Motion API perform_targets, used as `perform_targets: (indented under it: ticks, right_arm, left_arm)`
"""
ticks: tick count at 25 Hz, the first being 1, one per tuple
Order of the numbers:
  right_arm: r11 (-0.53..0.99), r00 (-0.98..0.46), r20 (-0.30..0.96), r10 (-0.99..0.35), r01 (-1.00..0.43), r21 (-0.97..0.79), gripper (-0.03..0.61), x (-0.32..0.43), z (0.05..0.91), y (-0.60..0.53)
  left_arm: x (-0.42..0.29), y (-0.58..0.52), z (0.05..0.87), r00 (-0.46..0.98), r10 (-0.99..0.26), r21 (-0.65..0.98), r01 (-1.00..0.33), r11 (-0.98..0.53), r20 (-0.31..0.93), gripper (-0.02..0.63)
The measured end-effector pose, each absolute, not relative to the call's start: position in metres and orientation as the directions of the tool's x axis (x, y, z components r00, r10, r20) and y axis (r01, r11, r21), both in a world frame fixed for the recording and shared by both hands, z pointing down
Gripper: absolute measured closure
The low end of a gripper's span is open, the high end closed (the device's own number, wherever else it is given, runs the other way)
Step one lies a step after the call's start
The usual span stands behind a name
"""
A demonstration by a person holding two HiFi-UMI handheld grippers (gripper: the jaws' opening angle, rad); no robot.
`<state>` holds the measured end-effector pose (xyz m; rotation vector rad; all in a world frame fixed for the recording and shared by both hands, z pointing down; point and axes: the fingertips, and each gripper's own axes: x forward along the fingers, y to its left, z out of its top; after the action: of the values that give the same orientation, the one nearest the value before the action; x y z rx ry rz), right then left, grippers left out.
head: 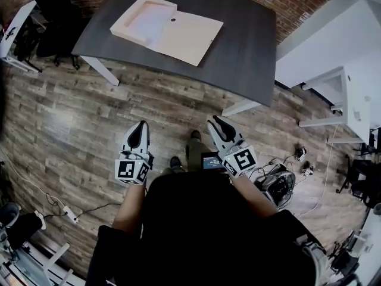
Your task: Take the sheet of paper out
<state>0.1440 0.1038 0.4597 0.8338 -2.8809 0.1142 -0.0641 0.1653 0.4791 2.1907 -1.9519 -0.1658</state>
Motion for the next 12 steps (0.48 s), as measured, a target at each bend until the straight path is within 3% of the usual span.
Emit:
perform_targets:
  ticks: [12]
  right_arm:
    - [0.913,-0.916,0.085,-0.391,-0.398,-0.086,0.492,0.079,0.454,-0.058]
  left_arm:
    - [-0.110,0.028,0.472,0.024,-0.996,0.216,-0.976,-0.005,0.086,0.618]
